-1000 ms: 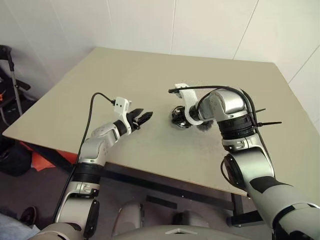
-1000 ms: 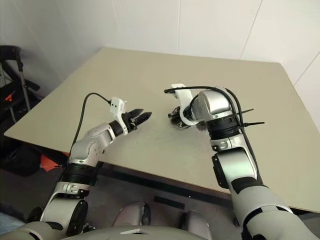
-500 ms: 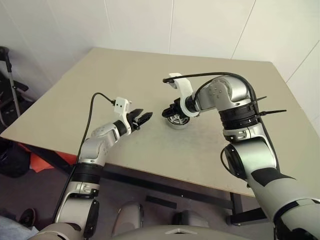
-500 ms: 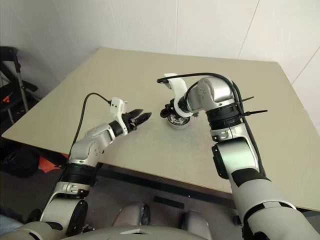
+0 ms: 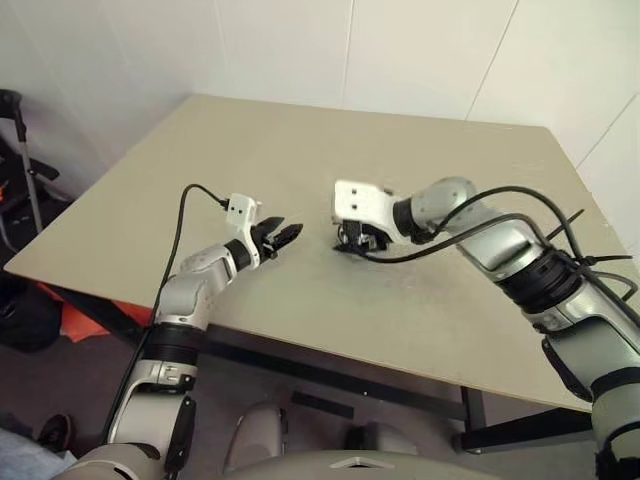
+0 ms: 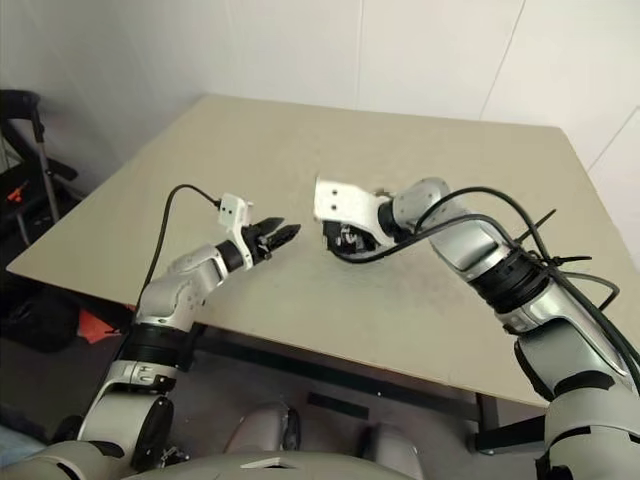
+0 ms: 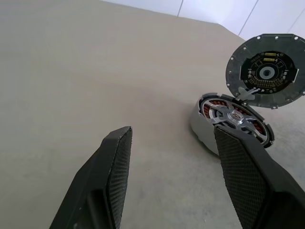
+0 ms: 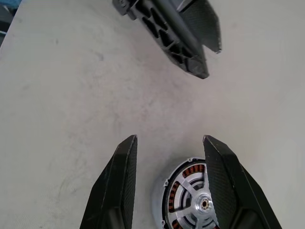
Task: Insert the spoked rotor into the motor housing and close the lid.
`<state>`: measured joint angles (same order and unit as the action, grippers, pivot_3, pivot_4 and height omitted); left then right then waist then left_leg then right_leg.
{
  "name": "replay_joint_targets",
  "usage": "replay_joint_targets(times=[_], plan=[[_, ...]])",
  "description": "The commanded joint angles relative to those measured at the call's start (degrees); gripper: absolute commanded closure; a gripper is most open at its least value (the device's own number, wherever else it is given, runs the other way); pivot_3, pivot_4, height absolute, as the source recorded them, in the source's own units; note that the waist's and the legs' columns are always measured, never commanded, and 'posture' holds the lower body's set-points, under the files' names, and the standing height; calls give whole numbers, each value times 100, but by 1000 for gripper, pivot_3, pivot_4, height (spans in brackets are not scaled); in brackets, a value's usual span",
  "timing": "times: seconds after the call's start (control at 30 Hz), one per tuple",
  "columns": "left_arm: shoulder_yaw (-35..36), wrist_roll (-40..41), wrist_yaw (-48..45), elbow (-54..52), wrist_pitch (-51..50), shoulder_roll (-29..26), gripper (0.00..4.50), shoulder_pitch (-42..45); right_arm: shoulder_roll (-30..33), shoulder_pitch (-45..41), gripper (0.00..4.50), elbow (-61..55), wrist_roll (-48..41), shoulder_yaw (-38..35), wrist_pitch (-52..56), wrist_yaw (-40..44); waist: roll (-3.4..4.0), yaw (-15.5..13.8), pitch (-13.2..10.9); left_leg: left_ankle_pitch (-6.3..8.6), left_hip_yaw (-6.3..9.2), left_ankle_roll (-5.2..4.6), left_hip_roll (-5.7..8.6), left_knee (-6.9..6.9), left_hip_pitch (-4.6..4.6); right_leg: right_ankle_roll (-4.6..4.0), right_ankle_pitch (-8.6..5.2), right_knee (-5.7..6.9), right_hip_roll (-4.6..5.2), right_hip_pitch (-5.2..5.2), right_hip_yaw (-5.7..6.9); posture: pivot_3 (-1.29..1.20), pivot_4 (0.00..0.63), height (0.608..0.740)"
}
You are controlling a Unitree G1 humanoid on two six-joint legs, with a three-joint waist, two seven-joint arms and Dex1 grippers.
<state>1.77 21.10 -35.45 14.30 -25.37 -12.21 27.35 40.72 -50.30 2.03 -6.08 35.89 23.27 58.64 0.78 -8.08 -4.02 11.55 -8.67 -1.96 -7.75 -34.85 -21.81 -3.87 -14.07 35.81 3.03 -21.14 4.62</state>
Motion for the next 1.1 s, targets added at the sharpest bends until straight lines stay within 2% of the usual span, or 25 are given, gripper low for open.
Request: replay_joint_targets(times=[0.03, 0.4, 0.83, 1.1], plan=[[7, -29, -50, -78, 134, -33, 1590, 173, -225, -203, 2048, 583, 544, -145, -757, 16, 0, 60, 0, 0, 0, -1, -1, -2, 2, -14, -6, 1, 0, 3, 0, 0, 0, 740], [35, -29, -2, -180, 124, -68, 1590, 97, -636, -251, 2048, 2490, 1566, -235, -1968, 73, 0, 98, 0, 24, -2, -48, -3, -29, -12, -25, -5, -3, 1, 3, 1, 0, 0, 740], [59, -9, 35, -217, 123, -89, 1590, 17, -13, 211, 2048, 1863, 1722, -684, -2301, 1029, 0, 101, 0, 24, -7, -85, -4, -37, -13, -26, -6, -3, 4, 5, 2, 0, 0, 740], [20, -34, 13, -129, 154, -26, 1590, 84, -372, -52, 2048, 2671, 2122, -648, -2583, 773, 0, 119, 0, 18, -8, -84, -6, -37, -4, -29, -4, 3, 3, 7, 2, 0, 0, 740]])
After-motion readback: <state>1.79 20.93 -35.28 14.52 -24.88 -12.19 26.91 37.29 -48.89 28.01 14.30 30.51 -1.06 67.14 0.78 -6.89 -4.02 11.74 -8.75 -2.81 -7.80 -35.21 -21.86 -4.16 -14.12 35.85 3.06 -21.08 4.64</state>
